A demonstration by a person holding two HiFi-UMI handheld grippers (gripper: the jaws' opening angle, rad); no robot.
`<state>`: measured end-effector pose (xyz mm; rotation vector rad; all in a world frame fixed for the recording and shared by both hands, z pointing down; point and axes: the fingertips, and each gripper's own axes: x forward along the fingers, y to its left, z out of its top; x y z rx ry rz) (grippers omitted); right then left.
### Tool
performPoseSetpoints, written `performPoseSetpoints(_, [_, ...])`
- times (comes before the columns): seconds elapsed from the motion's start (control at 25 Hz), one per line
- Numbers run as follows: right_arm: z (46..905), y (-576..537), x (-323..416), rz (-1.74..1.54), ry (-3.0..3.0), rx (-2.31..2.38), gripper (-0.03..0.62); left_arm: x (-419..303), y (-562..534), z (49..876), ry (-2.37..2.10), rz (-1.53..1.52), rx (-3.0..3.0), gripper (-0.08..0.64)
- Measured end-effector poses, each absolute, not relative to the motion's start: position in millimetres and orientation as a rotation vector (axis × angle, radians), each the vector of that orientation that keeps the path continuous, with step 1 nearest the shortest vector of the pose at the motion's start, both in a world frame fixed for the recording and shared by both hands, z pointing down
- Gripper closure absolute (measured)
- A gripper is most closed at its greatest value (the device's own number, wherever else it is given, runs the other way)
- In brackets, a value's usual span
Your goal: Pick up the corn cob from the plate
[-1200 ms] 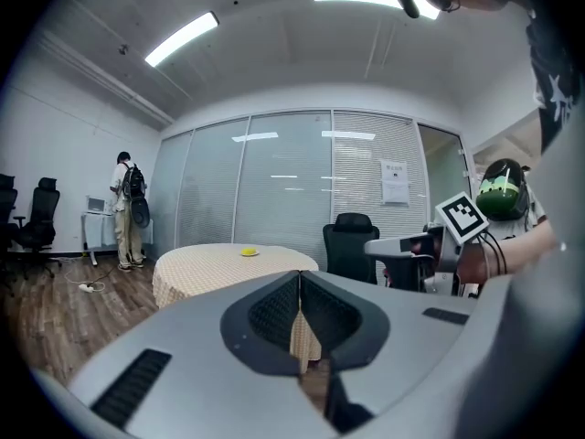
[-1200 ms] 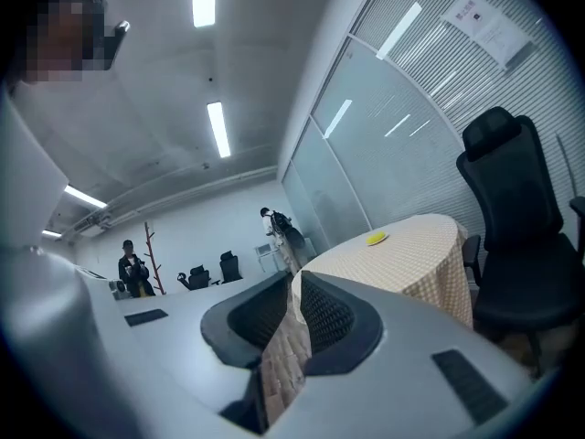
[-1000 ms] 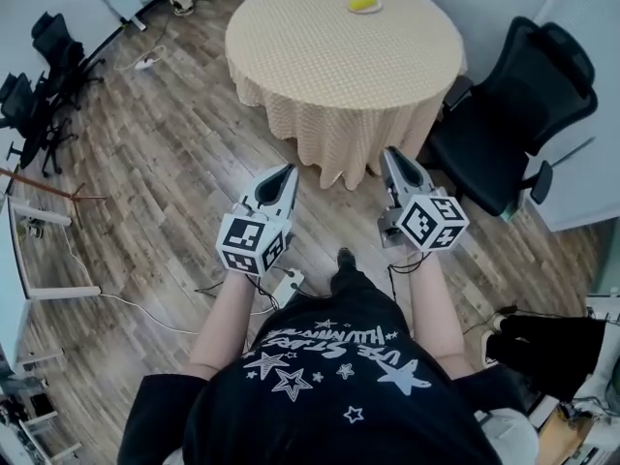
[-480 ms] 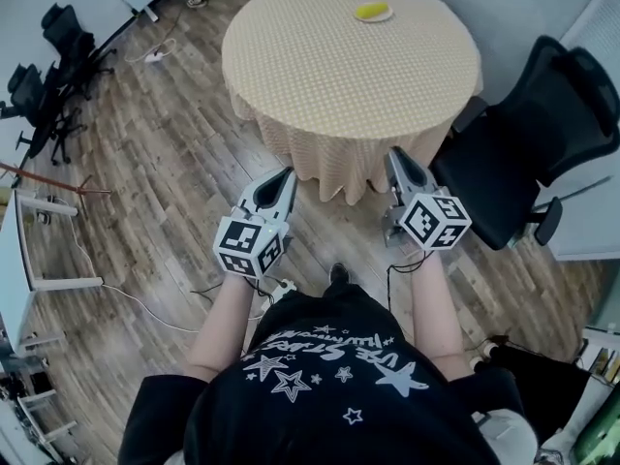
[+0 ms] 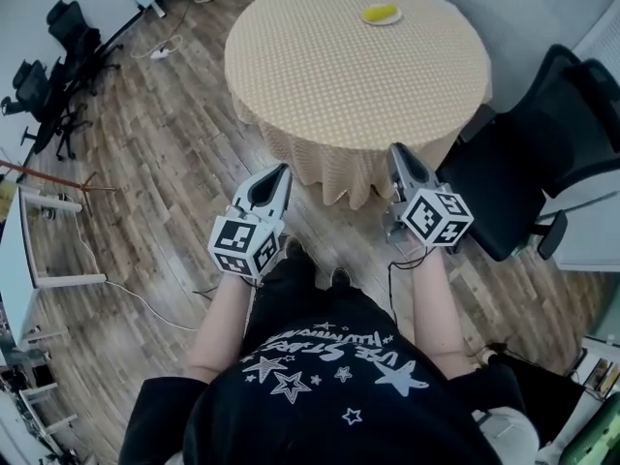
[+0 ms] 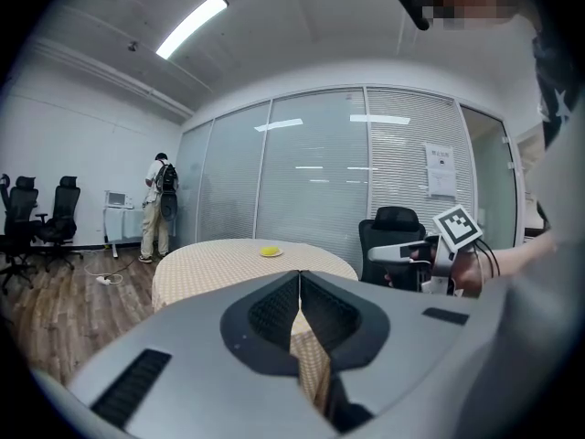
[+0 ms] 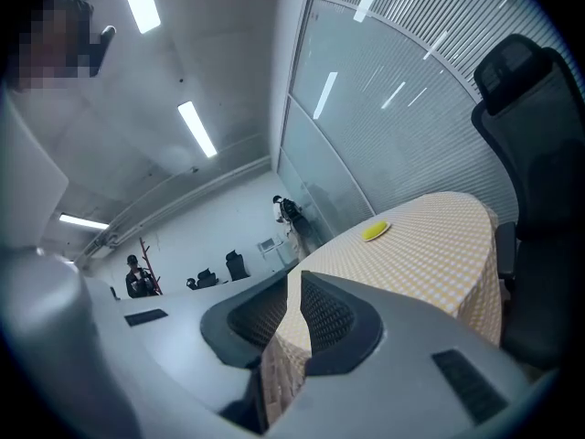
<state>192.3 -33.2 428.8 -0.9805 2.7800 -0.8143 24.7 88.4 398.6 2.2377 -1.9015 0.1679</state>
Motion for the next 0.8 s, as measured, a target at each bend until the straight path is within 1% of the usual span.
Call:
performPoseSetpoints(0.2, [427,-43,173,-0.778,2.798,-1.024,0.535,4,65,406,-1.847,0.146,2.275,0.549])
performPoseSetpoints(0.44, [426,-76,152,-0.741,2.758,-1.167,0.535,-26,10,412,-1.725,0.134,2.374,0.549])
performPoseSetpoints(0.8, [412,-131,97,-0.737,2.602,-1.377,0.534,-100,-54,404,-1.588,0.129,2.506,0.549])
